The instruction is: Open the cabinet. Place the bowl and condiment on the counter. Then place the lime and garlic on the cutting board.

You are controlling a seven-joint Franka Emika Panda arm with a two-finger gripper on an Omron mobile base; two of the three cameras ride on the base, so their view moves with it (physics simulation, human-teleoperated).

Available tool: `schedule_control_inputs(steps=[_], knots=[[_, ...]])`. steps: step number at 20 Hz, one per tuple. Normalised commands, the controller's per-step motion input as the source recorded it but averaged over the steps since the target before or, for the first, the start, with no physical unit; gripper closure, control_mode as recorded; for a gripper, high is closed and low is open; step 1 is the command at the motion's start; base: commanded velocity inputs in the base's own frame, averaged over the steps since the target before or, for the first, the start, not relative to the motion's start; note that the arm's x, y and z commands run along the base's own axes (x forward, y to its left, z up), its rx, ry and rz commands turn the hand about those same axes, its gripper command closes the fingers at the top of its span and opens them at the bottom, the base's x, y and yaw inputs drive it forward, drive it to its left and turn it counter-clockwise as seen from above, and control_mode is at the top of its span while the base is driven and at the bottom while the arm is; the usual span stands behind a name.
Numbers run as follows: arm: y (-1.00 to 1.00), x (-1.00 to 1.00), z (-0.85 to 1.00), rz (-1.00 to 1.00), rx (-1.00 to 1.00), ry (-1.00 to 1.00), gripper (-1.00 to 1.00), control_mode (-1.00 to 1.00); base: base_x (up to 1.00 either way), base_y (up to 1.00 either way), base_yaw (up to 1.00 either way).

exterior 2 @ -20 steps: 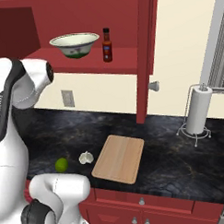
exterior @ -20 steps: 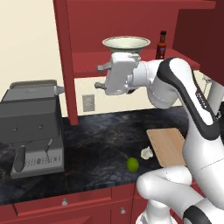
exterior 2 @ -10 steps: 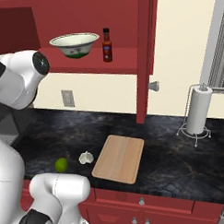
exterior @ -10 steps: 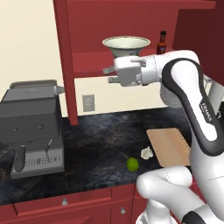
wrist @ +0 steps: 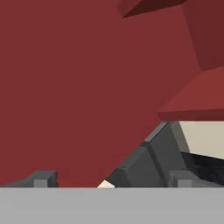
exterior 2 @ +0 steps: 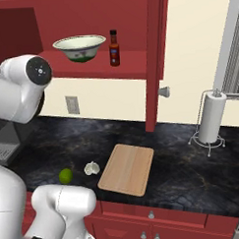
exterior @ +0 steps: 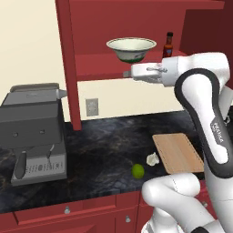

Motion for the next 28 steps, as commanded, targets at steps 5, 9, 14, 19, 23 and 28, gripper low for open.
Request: schedule_control_inputs(steps=[5, 9, 14, 19, 23, 28], knots=[[-0.39, 0.17, 0.0, -0.25, -0.13, -0.12, -1.0, -1.0, 0.0, 0.0, 0.0], [-0.41, 0.0, 0.0, -0.29, -0.12, -0.09, -1.0, -1.0, 0.0, 0.0, 0.0], [-0.45, 0.0, 0.09, -0.3, -0.07, -0.03, -1.0, -1.0, 0.0, 0.0, 0.0], [-0.37, -0.04, 0.26, -0.28, -0.07, -0.04, -1.0, -1.0, 0.0, 0.0, 0.0], [-0.36, -0.13, 0.2, -0.24, -0.09, -0.08, -1.0, -1.0, 0.0, 0.0, 0.0], [-0.39, -0.23, 0.08, -0.18, -0.08, -0.11, -1.0, -1.0, 0.0, 0.0, 0.0]])
